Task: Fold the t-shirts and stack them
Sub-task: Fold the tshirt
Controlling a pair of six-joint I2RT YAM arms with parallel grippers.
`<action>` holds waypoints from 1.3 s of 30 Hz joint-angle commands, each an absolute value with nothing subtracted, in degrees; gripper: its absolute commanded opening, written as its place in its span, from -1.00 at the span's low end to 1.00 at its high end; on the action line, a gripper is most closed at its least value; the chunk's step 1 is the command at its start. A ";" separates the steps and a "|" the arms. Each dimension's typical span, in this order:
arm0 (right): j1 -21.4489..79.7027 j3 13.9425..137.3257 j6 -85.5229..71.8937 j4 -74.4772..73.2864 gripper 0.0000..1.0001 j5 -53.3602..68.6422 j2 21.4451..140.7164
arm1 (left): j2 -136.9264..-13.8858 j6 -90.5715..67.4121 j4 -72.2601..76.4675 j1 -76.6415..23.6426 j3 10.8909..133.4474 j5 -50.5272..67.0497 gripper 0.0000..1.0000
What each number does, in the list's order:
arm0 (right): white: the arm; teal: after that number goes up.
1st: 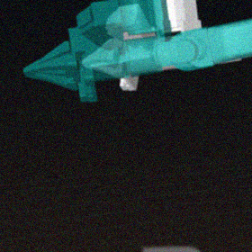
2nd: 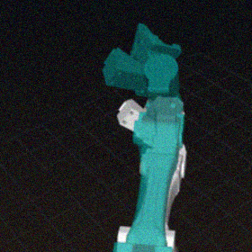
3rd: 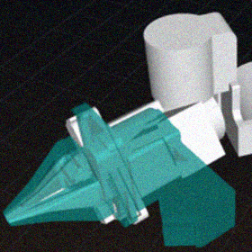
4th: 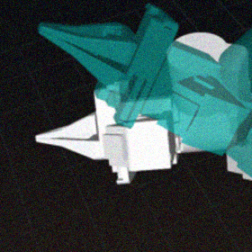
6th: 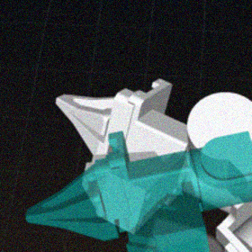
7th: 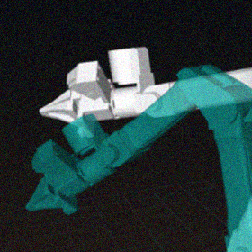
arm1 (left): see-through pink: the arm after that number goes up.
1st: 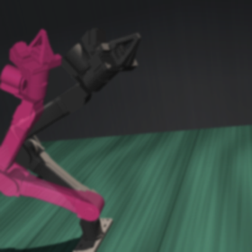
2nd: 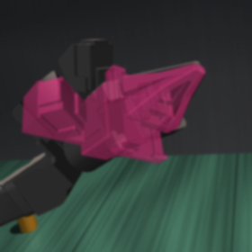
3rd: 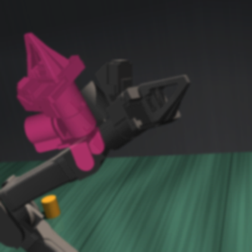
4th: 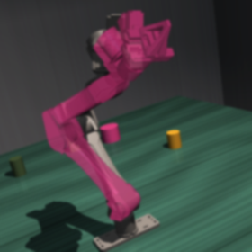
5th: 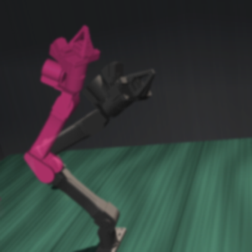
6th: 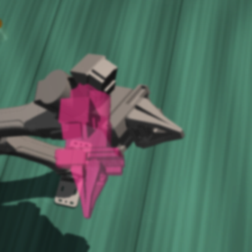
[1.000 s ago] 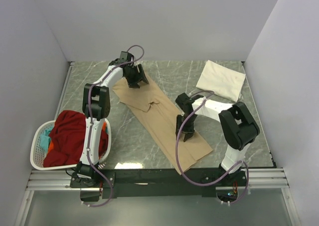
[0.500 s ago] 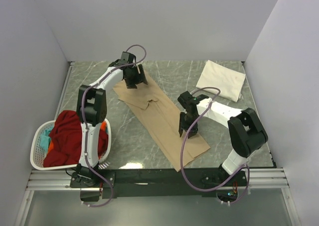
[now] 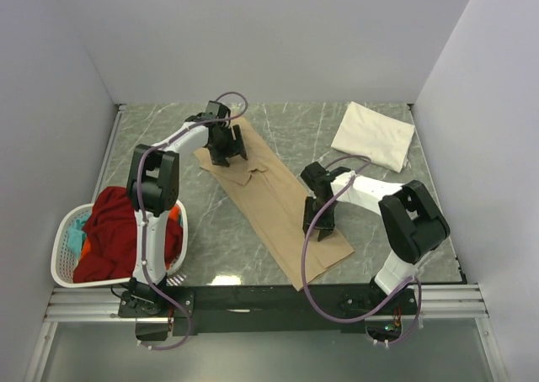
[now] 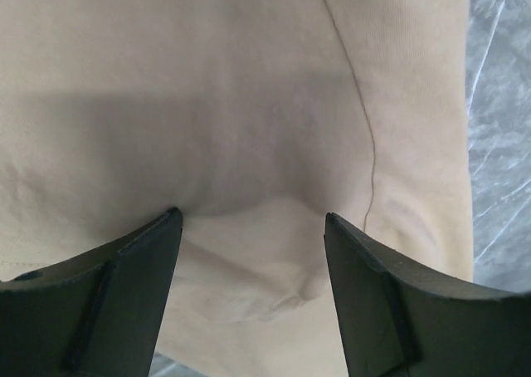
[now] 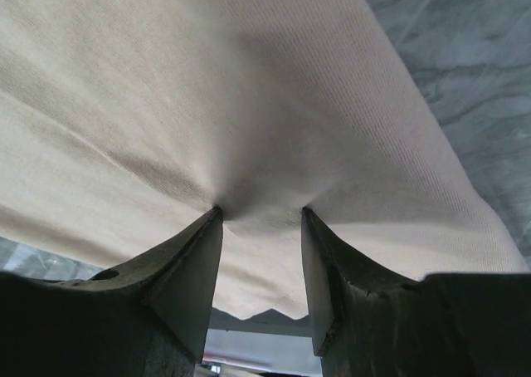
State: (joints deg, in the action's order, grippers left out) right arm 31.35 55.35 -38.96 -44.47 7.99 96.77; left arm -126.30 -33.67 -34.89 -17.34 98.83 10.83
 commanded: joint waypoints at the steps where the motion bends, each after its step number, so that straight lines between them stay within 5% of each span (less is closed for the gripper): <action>1: 33.57 52.21 -40.60 -40.34 0.00 9.49 98.96 | -130.59 -31.64 -35.41 -17.58 100.36 8.53 0.51; 24: 44.21 65.73 -45.80 -42.44 -0.01 16.79 108.72 | -147.30 -27.33 -28.40 -18.02 125.24 14.93 0.55; 39: 44.12 70.67 -42.36 -51.68 0.01 11.87 98.97 | -129.04 -27.51 -23.29 -22.32 117.08 17.40 0.60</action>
State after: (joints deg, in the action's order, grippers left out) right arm 43.64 70.87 -42.78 -48.34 14.81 104.29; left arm -138.63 -28.47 -25.12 -21.71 118.32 16.64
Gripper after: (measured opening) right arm 0.502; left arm 0.799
